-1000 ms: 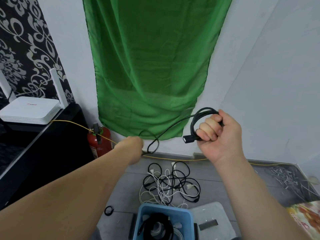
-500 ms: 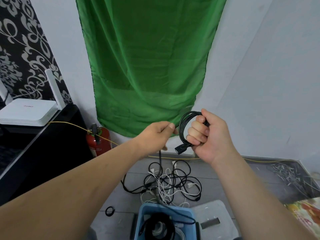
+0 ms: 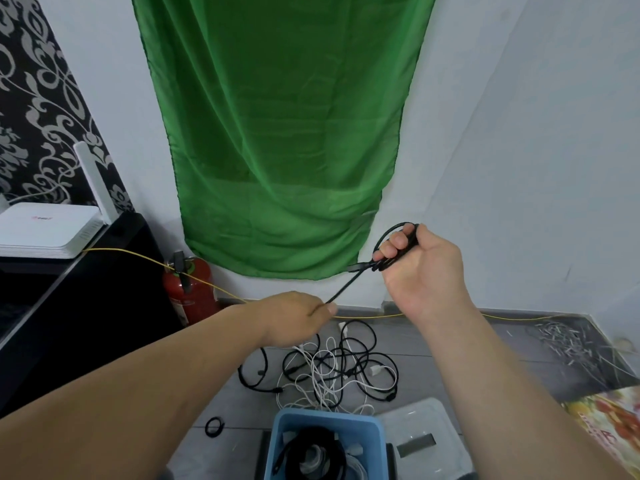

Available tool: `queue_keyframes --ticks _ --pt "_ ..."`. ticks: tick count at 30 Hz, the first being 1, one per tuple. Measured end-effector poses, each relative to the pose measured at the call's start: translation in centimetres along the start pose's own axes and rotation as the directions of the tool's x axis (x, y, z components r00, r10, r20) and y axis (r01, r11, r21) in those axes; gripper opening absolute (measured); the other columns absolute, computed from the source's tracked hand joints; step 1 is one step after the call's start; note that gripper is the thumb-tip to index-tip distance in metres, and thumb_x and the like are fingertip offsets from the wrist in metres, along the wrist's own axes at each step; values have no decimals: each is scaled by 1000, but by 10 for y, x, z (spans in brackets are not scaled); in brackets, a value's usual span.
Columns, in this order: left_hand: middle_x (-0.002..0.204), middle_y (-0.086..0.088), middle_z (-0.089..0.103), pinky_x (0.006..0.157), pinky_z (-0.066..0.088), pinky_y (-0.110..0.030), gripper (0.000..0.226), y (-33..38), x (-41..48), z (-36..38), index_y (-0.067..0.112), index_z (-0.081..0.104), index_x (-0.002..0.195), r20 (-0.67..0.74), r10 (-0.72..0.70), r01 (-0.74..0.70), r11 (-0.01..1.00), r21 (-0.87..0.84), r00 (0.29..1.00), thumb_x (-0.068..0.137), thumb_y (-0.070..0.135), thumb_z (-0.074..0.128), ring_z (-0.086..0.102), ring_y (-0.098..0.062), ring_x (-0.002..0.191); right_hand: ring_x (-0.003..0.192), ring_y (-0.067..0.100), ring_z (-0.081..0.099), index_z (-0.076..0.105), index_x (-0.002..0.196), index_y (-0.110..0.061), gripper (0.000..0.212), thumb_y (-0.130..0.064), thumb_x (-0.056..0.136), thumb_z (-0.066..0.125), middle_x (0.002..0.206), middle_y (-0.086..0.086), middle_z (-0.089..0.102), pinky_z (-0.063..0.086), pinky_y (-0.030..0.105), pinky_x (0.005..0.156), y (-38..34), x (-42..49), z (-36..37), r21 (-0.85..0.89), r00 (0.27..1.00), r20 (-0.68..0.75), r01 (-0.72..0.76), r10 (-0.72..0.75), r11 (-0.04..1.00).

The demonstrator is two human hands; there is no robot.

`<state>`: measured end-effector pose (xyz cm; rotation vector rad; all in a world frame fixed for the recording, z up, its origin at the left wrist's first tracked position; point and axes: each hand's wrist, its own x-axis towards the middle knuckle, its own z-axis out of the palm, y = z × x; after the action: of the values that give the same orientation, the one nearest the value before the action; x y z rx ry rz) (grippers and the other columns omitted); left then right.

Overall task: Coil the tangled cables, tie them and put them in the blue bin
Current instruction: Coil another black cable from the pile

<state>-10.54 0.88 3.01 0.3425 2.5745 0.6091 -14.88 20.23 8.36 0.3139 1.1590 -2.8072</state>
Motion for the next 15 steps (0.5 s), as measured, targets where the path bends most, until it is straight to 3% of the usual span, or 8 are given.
queue_keyframes --ticks 4,6,8,11,13,15 --pt "91 2 54 79 42 -31 33 39 -8 4 23 50 100 -7 159 -157 978 135 987 107 49 32 54 -21 88 54 18 43 49 88 -13 26 -19 110 37 64 1 47 40 32 62 2 7 -6 -316 984 -62 141 -168 938" --pt "88 -1 55 72 43 -33 30 47 -11 2 19 50 99 -95 218 -197 961 193 971 107 44 37 56 -25 84 57 17 49 52 90 -12 21 -17 109 43 66 2 55 45 33 65 5 5 -8 -536 968 -36 191 -249 822" --pt "89 -7 62 69 47 -37 26 48 -11 -5 15 53 101 -209 286 -244 948 205 935 106 38 42 59 -30 82 61 15 54 54 90 -10 19 -17 106 48 71 4 63 49 31 66 9 2 -12 -746 956 60 235 -288 623" --pt "91 -7 69 67 50 -38 14 43 -10 -19 23 57 105 -389 398 -348 917 195 831 102 34 50 64 -32 80 60 13 56 53 84 -8 20 -16 103 53 69 6 64 49 31 63 17 -3 -14 -909 944 245 303 -218 288" --pt "87 4 71 66 52 -36 15 32 -9 -29 31 61 102 -506 431 -371 902 221 747 97 42 52 65 -24 77 55 13 55 51 82 -3 23 -15 102 54 66 12 63 46 29 56 20 -7 -11 -928 955 270 293 -124 231" --pt "76 10 65 62 52 -35 24 17 -7 -40 29 62 92 -598 418 -341 908 245 683 92 52 55 61 -18 69 51 18 54 53 83 -2 27 -19 104 51 63 13 64 44 29 53 20 -12 -5 -934 974 226 222 -19 278"
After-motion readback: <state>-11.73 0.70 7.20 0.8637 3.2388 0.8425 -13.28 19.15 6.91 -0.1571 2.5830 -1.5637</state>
